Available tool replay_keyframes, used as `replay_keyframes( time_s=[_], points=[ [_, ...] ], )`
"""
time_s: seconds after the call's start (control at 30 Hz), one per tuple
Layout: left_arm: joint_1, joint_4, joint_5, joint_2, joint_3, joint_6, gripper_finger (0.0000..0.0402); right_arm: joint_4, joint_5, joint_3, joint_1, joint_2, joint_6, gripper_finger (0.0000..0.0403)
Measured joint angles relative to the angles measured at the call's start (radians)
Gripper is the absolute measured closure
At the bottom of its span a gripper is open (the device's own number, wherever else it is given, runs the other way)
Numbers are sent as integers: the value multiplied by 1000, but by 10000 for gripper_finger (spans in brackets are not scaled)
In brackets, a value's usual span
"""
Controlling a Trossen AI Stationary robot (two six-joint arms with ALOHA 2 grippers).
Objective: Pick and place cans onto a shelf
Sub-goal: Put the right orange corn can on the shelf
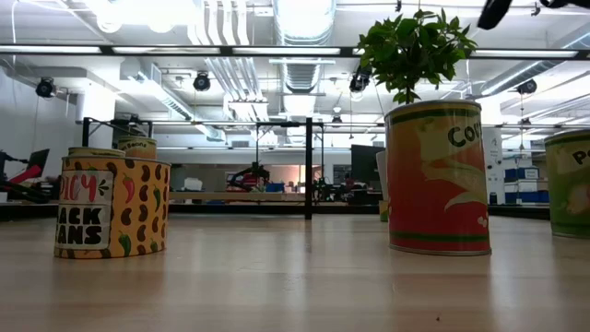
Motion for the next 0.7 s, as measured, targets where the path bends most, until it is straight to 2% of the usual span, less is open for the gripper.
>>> replay_keyframes(
  time_s=[0.13, 0.37, 0.5, 0.7],
  points=[
    [0, 0, 1, 1, 0, -9, 402, -323, 14, 151, 1, 87, 73, 394],
    [0, -11, 3, 2, 0, -28, 402, -1043, 15, 461, 10, 293, 265, 394],
    [0, -25, 3, 2, 7, -28, 402, -1189, 12, 553, 73, 427, 333, 394],
    [0, -33, 3, 4, 16, -29, 402, -1235, 15, 691, 172, 628, 327, 394]
  ],
)
